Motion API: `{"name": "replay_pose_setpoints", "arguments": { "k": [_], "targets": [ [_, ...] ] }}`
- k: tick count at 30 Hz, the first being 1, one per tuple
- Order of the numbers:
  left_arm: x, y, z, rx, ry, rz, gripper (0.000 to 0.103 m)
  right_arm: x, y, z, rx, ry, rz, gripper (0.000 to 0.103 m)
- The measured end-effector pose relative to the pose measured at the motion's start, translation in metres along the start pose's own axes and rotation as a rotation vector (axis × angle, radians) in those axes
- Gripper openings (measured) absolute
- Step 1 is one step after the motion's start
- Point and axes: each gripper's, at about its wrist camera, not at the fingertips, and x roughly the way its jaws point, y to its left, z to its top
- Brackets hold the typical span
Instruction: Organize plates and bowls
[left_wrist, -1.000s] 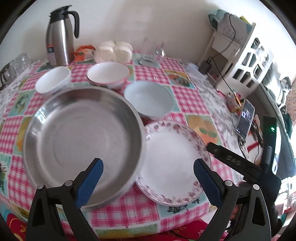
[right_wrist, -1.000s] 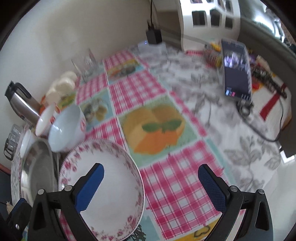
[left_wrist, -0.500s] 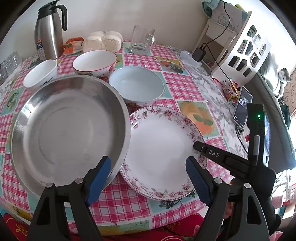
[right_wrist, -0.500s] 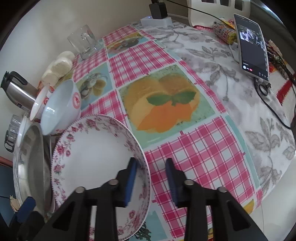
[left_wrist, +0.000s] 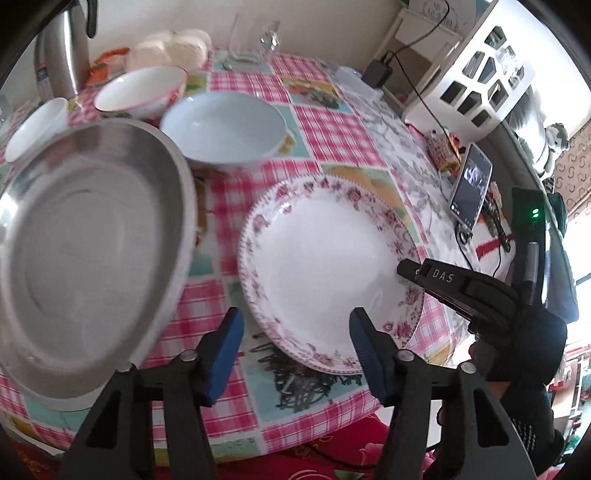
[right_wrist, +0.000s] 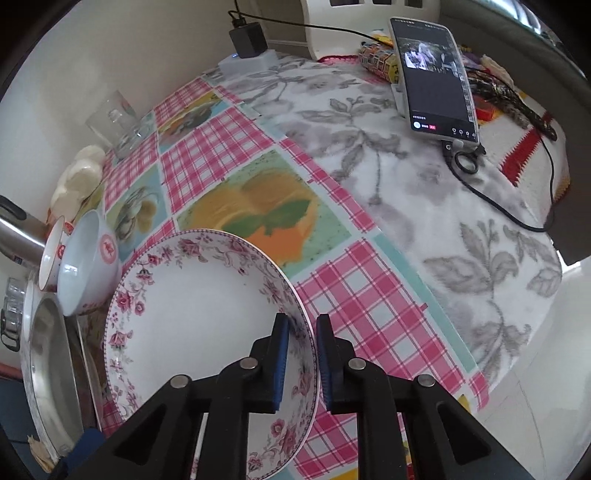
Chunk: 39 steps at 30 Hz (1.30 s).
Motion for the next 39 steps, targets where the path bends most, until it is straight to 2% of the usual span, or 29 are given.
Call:
{"name": "replay_pose_setpoints", "arguments": {
  "k": [6, 18, 26, 29, 31, 34, 39],
  "targets": [
    [0.023, 0.003, 0.003, -0.024, 0.064, 0.076, 0.060, 0.003, -0.001, 0.000, 0.009, 0.002, 0.011, 0.019],
    [0.048, -0.004, 0.019, -0.040, 0.069, 0.130, 0.054, 0.011, 0.000, 0.006, 0.018, 0.003, 0.027, 0.024],
    [0.058, 0.004, 0.033, -0.096, 0.043, 0.113, 0.046, 0.013, -0.004, 0.010, 0.030, 0.000, 0.042, 0.026],
    [0.058, 0.008, 0.035, -0.114, 0.031, 0.104, 0.038, 0.014, -0.005, 0.011, 0.032, -0.005, 0.046, 0.026],
    [0.056, 0.015, 0.034, -0.138, 0.023, 0.089, 0.029, 0.014, -0.005, 0.011, 0.033, -0.007, 0.049, 0.026],
    [0.055, 0.025, 0.034, -0.181, 0.015, 0.050, 0.021, 0.014, -0.006, 0.011, 0.033, -0.010, 0.050, 0.026],
    [0.055, 0.030, 0.033, -0.207, 0.017, 0.007, 0.018, 0.013, -0.006, 0.009, 0.025, -0.020, 0.055, 0.027]
  ]
}}
